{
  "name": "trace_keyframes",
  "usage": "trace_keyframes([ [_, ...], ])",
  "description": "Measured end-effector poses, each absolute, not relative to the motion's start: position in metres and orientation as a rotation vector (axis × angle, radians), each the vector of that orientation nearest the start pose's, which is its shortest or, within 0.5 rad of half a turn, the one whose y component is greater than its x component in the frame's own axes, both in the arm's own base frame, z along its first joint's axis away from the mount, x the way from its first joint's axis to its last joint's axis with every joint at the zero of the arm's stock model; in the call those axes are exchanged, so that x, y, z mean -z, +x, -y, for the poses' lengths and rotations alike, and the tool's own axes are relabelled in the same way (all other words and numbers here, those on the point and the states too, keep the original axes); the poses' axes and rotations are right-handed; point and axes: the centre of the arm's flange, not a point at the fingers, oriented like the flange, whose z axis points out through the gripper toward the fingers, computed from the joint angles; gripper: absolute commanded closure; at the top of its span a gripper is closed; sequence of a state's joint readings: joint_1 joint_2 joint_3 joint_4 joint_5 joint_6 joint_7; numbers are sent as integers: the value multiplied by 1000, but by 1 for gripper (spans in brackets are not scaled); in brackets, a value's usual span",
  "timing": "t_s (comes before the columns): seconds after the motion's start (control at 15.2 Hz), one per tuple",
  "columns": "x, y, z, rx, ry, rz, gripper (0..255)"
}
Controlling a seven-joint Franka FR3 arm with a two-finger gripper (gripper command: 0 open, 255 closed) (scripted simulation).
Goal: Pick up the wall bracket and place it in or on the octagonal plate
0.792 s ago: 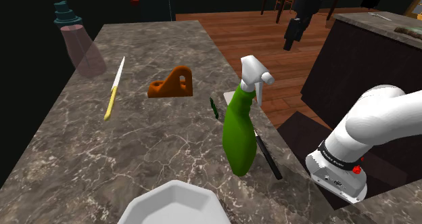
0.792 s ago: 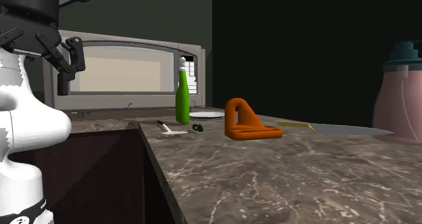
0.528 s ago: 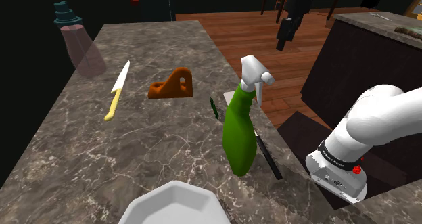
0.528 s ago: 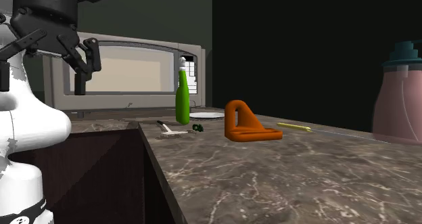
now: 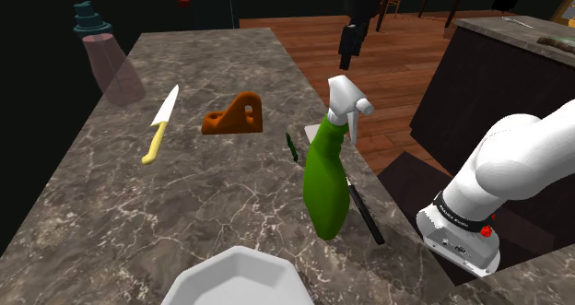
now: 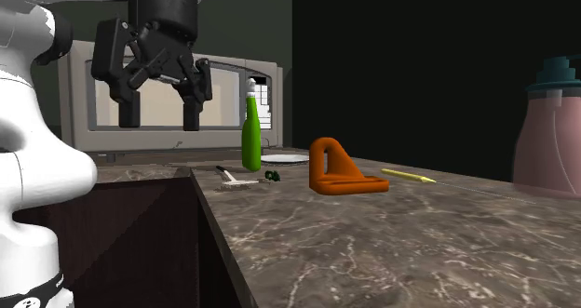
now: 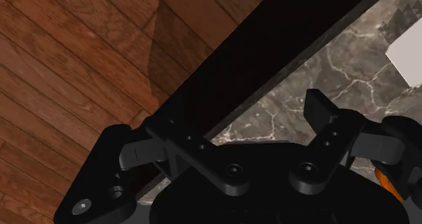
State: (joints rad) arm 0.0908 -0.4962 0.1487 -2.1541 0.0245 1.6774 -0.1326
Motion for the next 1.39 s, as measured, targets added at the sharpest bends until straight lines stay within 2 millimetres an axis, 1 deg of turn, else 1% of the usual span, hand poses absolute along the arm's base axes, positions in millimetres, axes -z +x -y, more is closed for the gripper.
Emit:
trace_keyframes([
  [0.07, -589, 394, -122, 24, -3129, 591, 0],
  [0.33, -586, 417, -162, 12, -3094, 720, 0],
  [0.4, -588, 427, -178, 9, -3084, 752, 0],
  [0.79, -585, 455, -253, -10, -3017, 940, 0],
  [0.92, -583, 462, -276, -17, -2993, 1002, 0],
  [0.99, -583, 463, -289, -21, -2980, 1032, 0],
  [1.06, -583, 467, -305, -22, -2966, 1063, 0],
  [1.19, -582, 471, -330, -29, -2939, 1123, 0],
  [1.32, -581, 479, -354, -35, -2910, 1183, 0],
  [1.39, -584, 479, -366, -38, -2896, 1212, 0],
])
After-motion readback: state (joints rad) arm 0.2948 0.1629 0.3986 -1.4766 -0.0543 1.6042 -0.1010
